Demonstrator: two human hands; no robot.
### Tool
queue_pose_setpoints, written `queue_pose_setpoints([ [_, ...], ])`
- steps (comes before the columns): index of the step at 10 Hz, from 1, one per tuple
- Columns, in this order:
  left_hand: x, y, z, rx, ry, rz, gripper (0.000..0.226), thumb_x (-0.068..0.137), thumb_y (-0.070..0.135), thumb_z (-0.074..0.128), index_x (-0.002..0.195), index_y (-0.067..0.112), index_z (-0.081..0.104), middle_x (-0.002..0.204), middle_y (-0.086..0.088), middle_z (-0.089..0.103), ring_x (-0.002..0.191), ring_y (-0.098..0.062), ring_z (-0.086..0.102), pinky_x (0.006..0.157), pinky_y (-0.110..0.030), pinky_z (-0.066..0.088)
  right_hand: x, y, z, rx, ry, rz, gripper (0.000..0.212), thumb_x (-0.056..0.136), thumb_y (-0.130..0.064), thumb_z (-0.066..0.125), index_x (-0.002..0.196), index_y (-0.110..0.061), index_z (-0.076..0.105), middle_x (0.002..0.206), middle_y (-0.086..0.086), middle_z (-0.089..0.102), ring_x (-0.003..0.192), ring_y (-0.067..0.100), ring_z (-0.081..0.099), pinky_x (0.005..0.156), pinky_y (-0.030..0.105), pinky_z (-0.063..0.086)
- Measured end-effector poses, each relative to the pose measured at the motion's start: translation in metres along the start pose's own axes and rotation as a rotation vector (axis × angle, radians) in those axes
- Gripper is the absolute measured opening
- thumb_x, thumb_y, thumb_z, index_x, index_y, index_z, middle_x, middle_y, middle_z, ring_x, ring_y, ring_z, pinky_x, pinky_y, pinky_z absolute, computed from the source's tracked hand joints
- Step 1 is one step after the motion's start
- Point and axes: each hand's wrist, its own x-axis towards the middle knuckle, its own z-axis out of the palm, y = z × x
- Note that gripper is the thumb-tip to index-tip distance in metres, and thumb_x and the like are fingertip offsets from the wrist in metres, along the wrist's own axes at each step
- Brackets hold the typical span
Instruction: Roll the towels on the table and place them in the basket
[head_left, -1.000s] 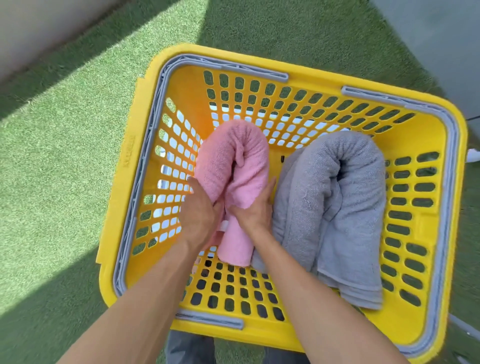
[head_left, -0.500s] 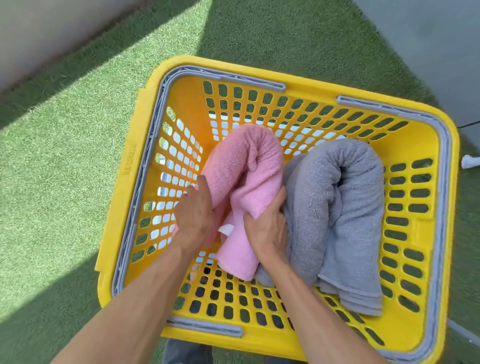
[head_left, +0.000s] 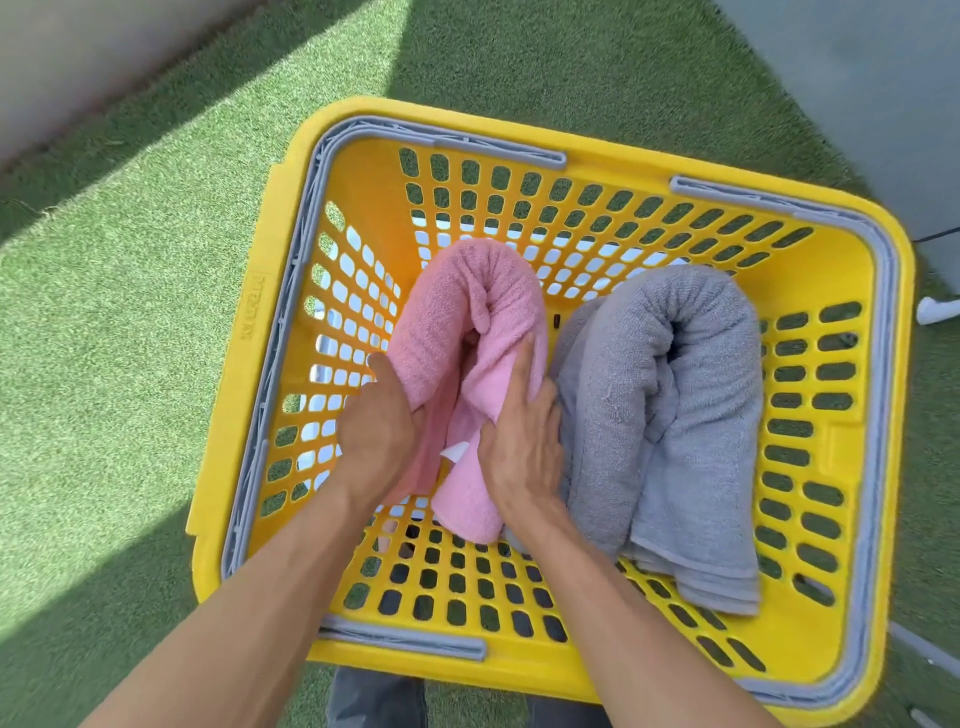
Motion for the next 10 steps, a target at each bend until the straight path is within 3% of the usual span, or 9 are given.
queue_pose_setpoints([
  [1, -0.003, 0.000, 0.000, 0.093, -0.017, 0.016, 0.079, 0.094, 0.048, 0.048, 0.145, -0.001, 0.012, 0.100, -0.015, 0.065, 0.085, -0.036, 0.064, 0.059, -0.035, 0.036, 0.006, 0.004, 0.005, -0.009, -0.036, 0.002, 0.090, 0.090, -0.011, 0.054, 0.152, -0.031, -0.007, 0.136, 0.015, 0.035, 0.107, 0.033, 0.049, 0.081, 0.044, 0.047],
  [2, -0.005, 0.001, -0.001, 0.150, -0.044, -0.002, 0.084, 0.094, 0.053, 0.046, 0.147, 0.000, 0.007, 0.104, -0.016, 0.064, 0.090, -0.035, 0.064, 0.060, -0.036, 0.037, 0.009, 0.006, 0.006, 0.028, -0.075, 0.004, 0.091, 0.091, -0.017, 0.058, 0.152, -0.032, -0.008, 0.147, 0.017, 0.024, 0.115, 0.037, 0.045, 0.088, 0.046, 0.046],
  [3, -0.010, 0.012, -0.013, 0.122, 0.000, 0.010, 0.085, 0.094, 0.051, 0.049, 0.151, 0.007, 0.002, 0.124, -0.019, 0.054, 0.099, -0.035, 0.061, 0.061, -0.039, 0.042, 0.002, 0.004, -0.002, 0.061, -0.006, -0.090, 0.099, 0.088, -0.031, 0.064, 0.152, -0.029, -0.011, 0.159, 0.018, 0.001, 0.131, 0.039, 0.035, 0.102, 0.045, 0.040],
  [4, -0.007, 0.016, -0.012, -0.075, 0.198, 0.229, 0.077, 0.095, 0.042, 0.048, 0.153, 0.014, 0.004, 0.155, -0.021, 0.020, 0.135, -0.040, 0.036, 0.097, -0.049, 0.046, -0.003, 0.006, 0.001, 0.027, -0.007, -0.191, 0.106, 0.083, -0.041, 0.066, 0.153, -0.025, -0.013, 0.161, 0.016, -0.010, 0.148, 0.034, 0.006, 0.116, 0.044, 0.024],
  [5, 0.001, 0.008, 0.009, -0.061, 0.153, 0.386, 0.079, 0.099, 0.047, 0.034, 0.151, 0.019, -0.017, 0.161, -0.015, -0.010, 0.148, -0.036, 0.004, 0.116, -0.054, 0.023, 0.001, 0.012, 0.012, 0.019, -0.061, -0.174, 0.110, 0.083, -0.043, 0.066, 0.152, -0.023, -0.016, 0.160, 0.016, -0.016, 0.149, 0.033, -0.001, 0.118, 0.046, 0.021],
  [6, 0.003, 0.002, 0.020, -0.078, 0.125, 0.367, 0.075, 0.099, 0.053, 0.024, 0.148, 0.024, -0.025, 0.159, -0.009, -0.020, 0.148, -0.034, -0.006, 0.117, -0.055, 0.018, 0.003, 0.012, 0.015, 0.015, -0.064, -0.164, 0.108, 0.084, -0.041, 0.065, 0.152, -0.022, -0.016, 0.159, 0.017, -0.016, 0.149, 0.034, -0.001, 0.118, 0.047, 0.021],
  [8, 0.005, -0.011, 0.030, 0.046, 0.231, 0.427, 0.076, 0.101, 0.047, 0.035, 0.153, 0.019, -0.014, 0.161, -0.013, -0.010, 0.149, -0.031, -0.004, 0.119, -0.051, 0.017, -0.001, 0.012, 0.016, -0.040, -0.089, -0.203, 0.106, 0.085, -0.042, 0.063, 0.152, -0.020, -0.016, 0.159, 0.012, -0.020, 0.149, 0.030, -0.010, 0.119, 0.047, 0.017],
  [10, -0.007, -0.004, 0.013, -0.010, 0.127, 0.433, 0.073, 0.098, 0.053, 0.018, 0.151, 0.018, -0.016, 0.160, -0.014, -0.015, 0.148, -0.033, -0.006, 0.120, -0.050, 0.013, -0.006, 0.014, -0.001, -0.030, -0.161, -0.204, 0.092, 0.090, -0.042, 0.055, 0.154, -0.017, -0.007, 0.160, 0.010, -0.016, 0.148, 0.028, -0.012, 0.120, 0.046, 0.012],
])
